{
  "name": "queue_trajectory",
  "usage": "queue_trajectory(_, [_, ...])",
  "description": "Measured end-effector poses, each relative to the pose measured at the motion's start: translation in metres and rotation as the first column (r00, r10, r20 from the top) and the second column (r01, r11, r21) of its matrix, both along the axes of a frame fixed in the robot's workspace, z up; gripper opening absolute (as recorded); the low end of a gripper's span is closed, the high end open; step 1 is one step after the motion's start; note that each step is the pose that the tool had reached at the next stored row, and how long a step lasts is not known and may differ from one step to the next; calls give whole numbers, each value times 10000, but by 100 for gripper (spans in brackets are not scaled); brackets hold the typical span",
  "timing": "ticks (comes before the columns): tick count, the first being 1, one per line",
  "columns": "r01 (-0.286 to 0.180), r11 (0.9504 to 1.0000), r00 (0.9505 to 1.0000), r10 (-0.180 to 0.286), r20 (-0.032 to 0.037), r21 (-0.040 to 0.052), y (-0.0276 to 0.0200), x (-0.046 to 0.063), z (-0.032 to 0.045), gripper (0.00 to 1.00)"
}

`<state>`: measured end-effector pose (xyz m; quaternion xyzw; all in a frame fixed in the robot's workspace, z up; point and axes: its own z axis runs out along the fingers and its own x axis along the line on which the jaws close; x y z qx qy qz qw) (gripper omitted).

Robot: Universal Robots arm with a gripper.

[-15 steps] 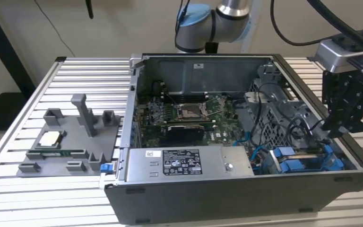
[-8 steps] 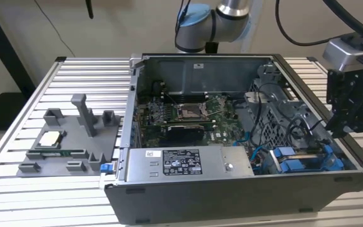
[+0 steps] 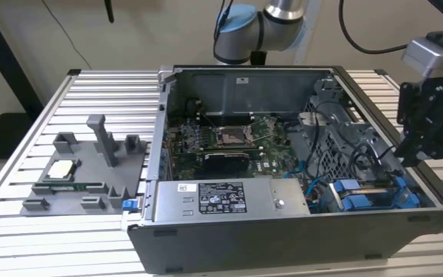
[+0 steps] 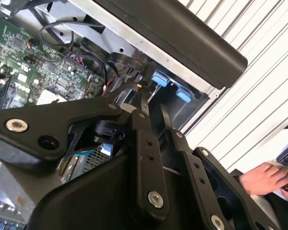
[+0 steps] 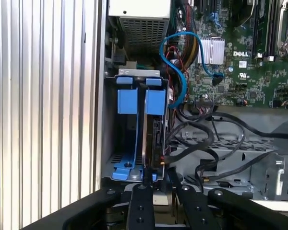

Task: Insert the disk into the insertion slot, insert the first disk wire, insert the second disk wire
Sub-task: 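Insert the second disk wire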

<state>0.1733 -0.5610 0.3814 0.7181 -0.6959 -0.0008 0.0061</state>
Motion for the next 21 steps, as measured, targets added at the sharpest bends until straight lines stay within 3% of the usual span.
queue_trajectory(3, [0, 9998, 10000, 2, -99, 188, 0, 34, 12, 26])
queue_trajectory(5, [0, 9995, 9999, 3, -119, 318, -1, 78, 12, 26])
queue_trajectory(9, [1, 9988, 9999, 7, -156, 482, -1, 184, 13, 26])
queue_trajectory(12, [-1, 9984, 9998, 11, -187, 557, 0, 267, 13, 26])
queue_trajectory(17, [-1, 9984, 9998, 12, -193, 565, -1, 282, 10, 26])
queue_trajectory(21, [-2, 9973, 9998, 16, -192, 731, -2, 301, -12, 26])
